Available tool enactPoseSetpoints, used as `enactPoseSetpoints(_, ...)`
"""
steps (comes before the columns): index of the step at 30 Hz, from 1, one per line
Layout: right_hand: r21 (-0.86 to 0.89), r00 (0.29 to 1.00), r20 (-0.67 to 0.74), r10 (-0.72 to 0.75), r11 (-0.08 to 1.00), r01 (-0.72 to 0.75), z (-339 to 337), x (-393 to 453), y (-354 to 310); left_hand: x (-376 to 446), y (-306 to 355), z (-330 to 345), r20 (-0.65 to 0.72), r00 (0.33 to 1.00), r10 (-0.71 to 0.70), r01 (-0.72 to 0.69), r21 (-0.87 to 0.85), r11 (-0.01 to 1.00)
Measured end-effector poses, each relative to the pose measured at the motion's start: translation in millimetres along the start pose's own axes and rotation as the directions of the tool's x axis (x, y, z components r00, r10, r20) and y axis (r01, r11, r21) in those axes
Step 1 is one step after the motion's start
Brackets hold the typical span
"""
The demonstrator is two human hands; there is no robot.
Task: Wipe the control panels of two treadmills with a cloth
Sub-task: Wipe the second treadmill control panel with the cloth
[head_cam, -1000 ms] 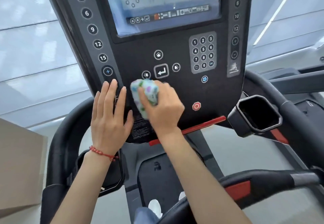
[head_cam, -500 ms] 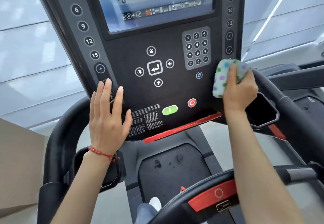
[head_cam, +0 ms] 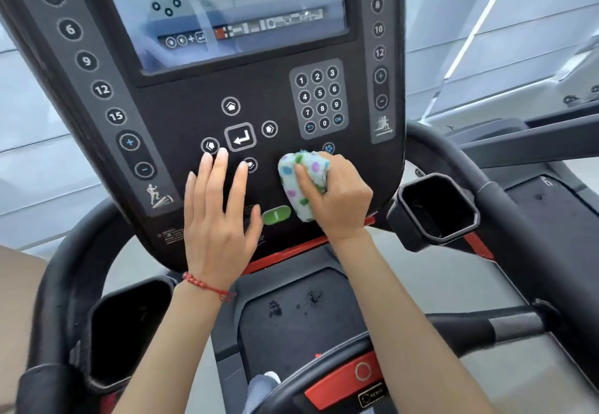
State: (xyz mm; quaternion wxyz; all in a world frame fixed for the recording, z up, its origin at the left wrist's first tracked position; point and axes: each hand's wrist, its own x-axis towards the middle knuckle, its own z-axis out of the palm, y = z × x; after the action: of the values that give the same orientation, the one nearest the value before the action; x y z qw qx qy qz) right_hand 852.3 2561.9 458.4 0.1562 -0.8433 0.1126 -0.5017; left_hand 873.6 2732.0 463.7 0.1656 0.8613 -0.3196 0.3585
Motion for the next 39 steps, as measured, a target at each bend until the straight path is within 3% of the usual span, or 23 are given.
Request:
enactPoseSetpoints(3,-0.049,0.999,-0.028,-0.017,0.999,0.016,-3.0,9.4,18.5,9.1,4.7,4.6,0.01,1.0,-0.004,0.004,0.027,1.0)
enactPoseSetpoints(5,-0.031,0.987,-0.07,0.143,0.989,-0.146,-10.3,17.0,37.4,12.6,6.9,7.0,0.016,1.0,-0.018,0.017,0.053,0.998)
enactPoseSetpoints(8,-0.062,0.891,-0.083,0.445,0.89,-0.451,-28.1,32.3,77.6,13.8,10.8,9.6,0.032,0.999,-0.036,0.033,0.082,0.996)
enactPoseSetpoints(10,-0.05,0.863,-0.098,0.496,0.863,-0.502,-34.5,36.6,94.3,13.6,12.7,10.5,0.035,0.998,-0.045,0.041,0.103,0.994)
enactPoseSetpoints(18,0.045,0.868,-0.132,0.478,0.878,-0.477,-21.8,49.4,64.0,15.8,17.9,12.6,0.029,0.997,-0.074,0.07,0.129,0.989)
enactPoseSetpoints(22,0.065,0.964,-0.117,0.238,0.971,-0.231,-6.7,72.3,33.7,21.9,27.8,16.2,-0.002,0.996,-0.091,0.091,0.117,0.989)
enactPoseSetpoints(25,0.018,0.985,-0.116,0.126,0.992,-0.125,-4.6,83.2,37.3,34.0,37.7,19.6,-0.012,0.998,-0.069,0.07,0.097,0.993)
enactPoseSetpoints(27,0.011,0.98,-0.132,0.152,0.988,-0.152,-6.8,89.1,46.3,44.5,41.1,20.4,-0.019,0.998,-0.061,0.062,0.094,0.994)
enactPoseSetpoints(32,0.141,0.898,-0.147,0.415,0.907,-0.396,-9.3,115.0,60.0,65.2,37.8,21.7,-0.048,0.997,-0.062,0.067,0.115,0.991)
enactPoseSetpoints(39,0.135,0.944,-0.152,0.294,0.952,-0.274,-4.0,136.4,54.7,68.2,37.5,28.5,-0.037,0.996,-0.079,0.084,0.152,0.985)
